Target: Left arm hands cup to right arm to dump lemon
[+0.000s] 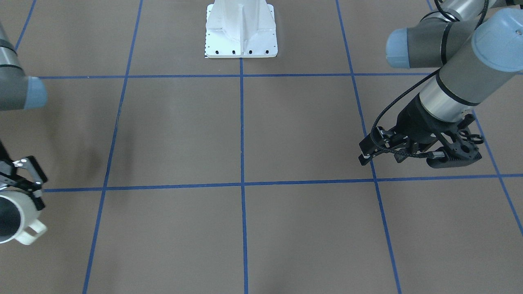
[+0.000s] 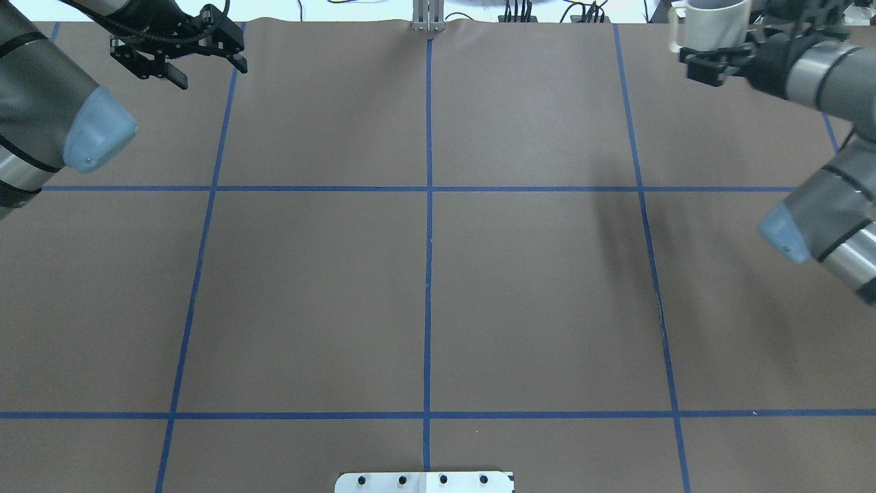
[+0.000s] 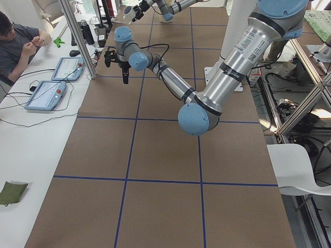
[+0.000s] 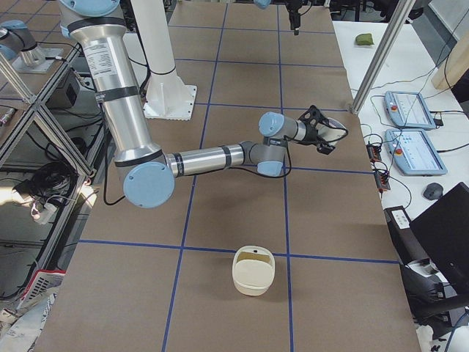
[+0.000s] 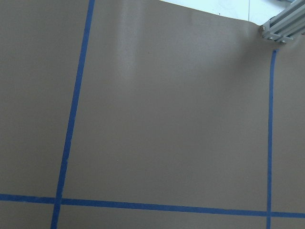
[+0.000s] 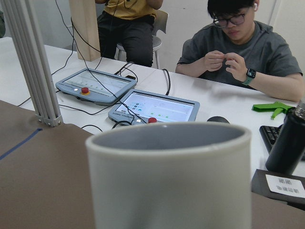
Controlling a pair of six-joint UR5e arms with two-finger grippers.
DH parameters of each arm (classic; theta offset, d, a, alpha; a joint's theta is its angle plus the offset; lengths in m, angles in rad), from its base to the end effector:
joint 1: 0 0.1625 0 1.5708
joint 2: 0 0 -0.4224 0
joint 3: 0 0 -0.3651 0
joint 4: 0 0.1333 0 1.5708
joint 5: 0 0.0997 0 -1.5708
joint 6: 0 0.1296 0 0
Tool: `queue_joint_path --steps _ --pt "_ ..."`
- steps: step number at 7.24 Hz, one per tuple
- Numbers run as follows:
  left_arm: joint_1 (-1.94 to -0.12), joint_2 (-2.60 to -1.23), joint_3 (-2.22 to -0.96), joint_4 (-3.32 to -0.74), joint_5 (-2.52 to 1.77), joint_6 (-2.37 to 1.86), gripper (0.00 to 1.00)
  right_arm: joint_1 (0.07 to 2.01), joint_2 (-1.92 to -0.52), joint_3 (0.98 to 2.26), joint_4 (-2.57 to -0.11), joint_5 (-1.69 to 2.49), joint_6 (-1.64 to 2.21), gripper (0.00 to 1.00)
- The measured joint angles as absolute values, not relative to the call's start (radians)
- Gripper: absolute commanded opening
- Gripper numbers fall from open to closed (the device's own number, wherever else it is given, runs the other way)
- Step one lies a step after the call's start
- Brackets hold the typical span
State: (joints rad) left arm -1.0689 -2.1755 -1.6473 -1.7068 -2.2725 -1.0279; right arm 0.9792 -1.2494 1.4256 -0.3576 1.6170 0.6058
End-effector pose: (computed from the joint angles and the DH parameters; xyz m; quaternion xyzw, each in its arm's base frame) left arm 0.2760 -0.6061 0.2751 0.0508 0.4859 -0.0922 0.8676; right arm -0.2502 -0.6007 0.4246 0.5187 -0.3753 -0.0093 0.7681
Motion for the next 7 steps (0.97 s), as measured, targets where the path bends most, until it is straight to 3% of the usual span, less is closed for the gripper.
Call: queue_joint_path --steps 3,7 --pt "-1.061 -2.196 -1.647 -1.712 -2.278 -1.139 1.0 0.699 -1.007 1.426 -0.617 1.214 0.586 0.3" --pt "-0.988 -2.236 -1.669 -1.88 -2.285 -1.517 1.0 0.488 -0.787 1.423 -0.854 0.887 0.589 0.3"
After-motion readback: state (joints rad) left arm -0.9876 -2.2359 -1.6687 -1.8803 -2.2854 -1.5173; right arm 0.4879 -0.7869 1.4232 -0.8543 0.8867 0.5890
